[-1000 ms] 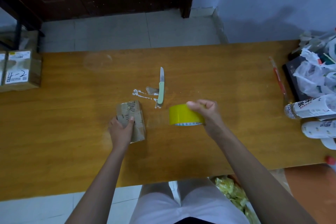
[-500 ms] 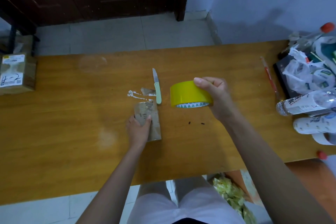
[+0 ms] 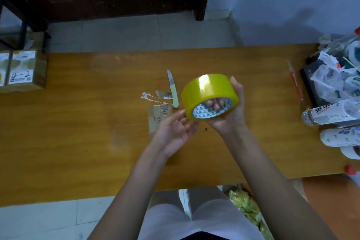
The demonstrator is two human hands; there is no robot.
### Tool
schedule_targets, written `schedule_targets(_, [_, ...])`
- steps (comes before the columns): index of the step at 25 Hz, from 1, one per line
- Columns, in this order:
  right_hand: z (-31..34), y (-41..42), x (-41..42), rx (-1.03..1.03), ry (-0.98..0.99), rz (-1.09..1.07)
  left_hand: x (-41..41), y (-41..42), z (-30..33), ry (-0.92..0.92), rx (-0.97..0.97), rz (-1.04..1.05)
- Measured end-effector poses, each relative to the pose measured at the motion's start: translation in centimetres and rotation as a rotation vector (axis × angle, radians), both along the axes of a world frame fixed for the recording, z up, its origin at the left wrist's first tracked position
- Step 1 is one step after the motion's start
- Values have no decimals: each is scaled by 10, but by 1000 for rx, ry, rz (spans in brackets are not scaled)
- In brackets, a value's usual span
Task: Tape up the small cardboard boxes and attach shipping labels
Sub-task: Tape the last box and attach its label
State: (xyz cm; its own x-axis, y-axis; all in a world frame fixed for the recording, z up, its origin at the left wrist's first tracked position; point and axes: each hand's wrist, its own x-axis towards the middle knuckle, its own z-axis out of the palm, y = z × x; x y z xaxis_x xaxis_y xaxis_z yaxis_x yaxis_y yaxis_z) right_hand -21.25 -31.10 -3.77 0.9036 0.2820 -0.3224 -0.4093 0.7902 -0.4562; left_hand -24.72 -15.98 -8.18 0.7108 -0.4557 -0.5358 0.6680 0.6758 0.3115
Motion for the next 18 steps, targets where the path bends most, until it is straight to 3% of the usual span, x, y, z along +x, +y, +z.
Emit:
schedule_targets(5, [-4, 1, 0, -2, -10, 29, 0, 19, -10, 47, 273, -32])
schedule_targets(9, [-12, -5, 2, -220, -5, 68, 8, 44, -13, 109, 421, -21])
schedule_targets(14, [-26, -14, 1, -347, 14, 89, 23, 70, -11, -13, 729, -93])
schedule_targets(18, [-28, -9, 0, -421, -62, 163, 20, 75, -13, -45, 785, -128])
